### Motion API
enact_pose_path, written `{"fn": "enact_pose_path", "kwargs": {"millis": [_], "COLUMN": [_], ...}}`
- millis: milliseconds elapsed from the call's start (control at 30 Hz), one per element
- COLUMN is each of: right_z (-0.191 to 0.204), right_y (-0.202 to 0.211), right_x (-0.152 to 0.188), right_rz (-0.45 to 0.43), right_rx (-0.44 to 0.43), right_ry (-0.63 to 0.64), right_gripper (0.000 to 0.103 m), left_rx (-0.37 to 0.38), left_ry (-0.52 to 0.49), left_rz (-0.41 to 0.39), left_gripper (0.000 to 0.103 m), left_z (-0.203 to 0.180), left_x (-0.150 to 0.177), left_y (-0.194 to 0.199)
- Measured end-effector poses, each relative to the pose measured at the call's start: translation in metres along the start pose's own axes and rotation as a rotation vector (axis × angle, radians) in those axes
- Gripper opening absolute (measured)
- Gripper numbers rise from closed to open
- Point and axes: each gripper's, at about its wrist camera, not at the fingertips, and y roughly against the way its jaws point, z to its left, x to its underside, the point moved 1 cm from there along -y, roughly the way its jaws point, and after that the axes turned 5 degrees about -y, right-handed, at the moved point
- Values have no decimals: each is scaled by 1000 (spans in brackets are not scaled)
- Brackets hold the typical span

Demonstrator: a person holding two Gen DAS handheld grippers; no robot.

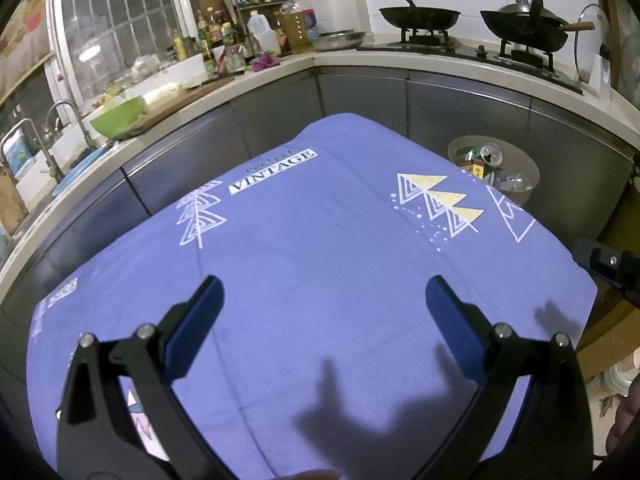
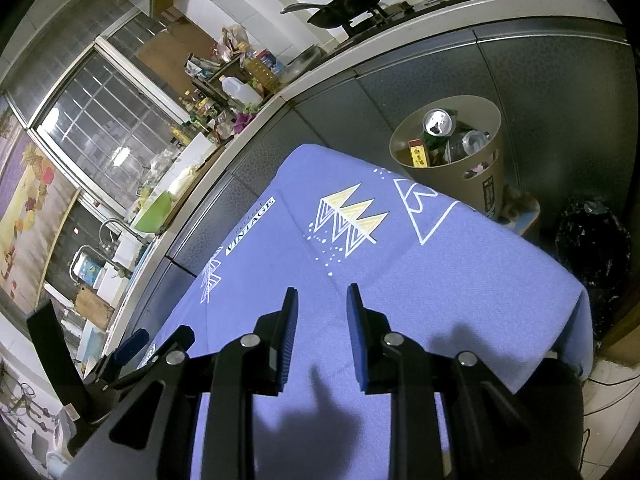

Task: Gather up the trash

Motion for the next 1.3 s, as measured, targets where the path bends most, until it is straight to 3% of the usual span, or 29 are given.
{"fn": "enact_pose_path", "kwargs": {"millis": [1300], "right_z": [-2], "right_y": [-1], "right_x": [-4], "right_rz": [3], "right_rx": [-1], "right_ry": [-5], "right_gripper": [22], "left_rx": [31], "left_ry": [-5], "left_rz": [26], "left_gripper": [97], "left_z": [-6], "left_x": [3], "left_y": [-7]}}
